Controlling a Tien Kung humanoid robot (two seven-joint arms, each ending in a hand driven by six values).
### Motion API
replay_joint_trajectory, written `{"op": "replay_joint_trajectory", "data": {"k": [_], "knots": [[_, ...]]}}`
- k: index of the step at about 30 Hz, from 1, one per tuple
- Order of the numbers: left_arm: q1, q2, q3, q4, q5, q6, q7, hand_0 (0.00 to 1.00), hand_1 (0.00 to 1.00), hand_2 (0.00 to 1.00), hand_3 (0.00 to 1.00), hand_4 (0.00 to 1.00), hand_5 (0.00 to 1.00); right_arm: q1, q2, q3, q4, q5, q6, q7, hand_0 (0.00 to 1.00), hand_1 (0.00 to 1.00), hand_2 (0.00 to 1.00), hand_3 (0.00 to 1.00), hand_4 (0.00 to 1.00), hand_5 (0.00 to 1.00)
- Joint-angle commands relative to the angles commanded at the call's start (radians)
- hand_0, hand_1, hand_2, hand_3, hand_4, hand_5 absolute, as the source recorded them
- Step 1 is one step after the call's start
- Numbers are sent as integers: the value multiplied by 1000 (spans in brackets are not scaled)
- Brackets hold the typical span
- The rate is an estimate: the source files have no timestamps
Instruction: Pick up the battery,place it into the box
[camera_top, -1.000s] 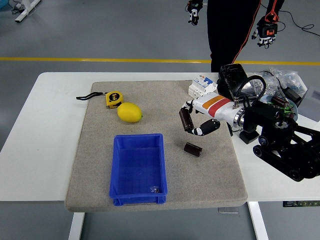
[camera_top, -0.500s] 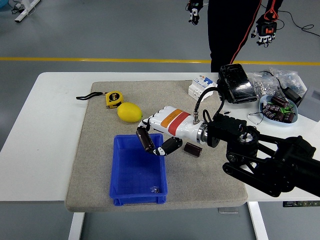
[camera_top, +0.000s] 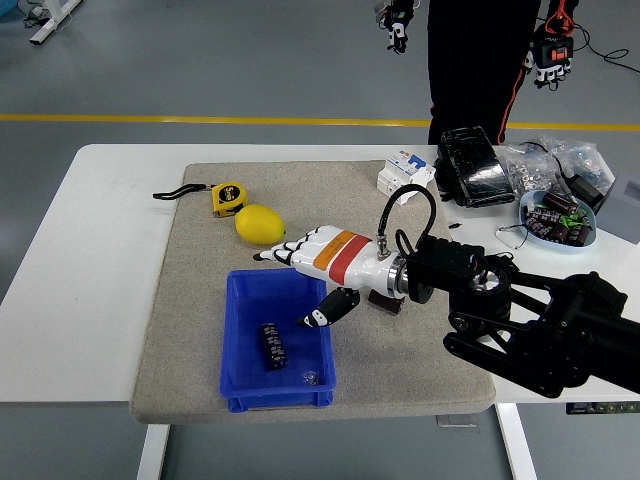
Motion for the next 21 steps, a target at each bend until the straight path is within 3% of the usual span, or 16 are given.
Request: {"op": "replay_joint_trajectory", "data": {"k": [3,4,12,21], "knots": [[1,1,0,0,-3,1,-1,584,588,630,583,636,590,-8,-31,35,0,-4,-13,9,677,695,881,978,822,359],[2,1,1,0,-3,1,-1,584,586,630,584,637,592,-14,-41,51,-4,-2,-18,12,646,663,806,919,814,368],[6,0,-3,1,2,-2,1,584,586,630,583,636,591,-62,-96,87,-52,-6,-22,29,637,655,787,909,850,384],[13,-4,-7,0,8,-1,3,583,587,630,583,636,591,-140,-90,69,-141,58,-50,52,623,643,778,915,852,383]]}}
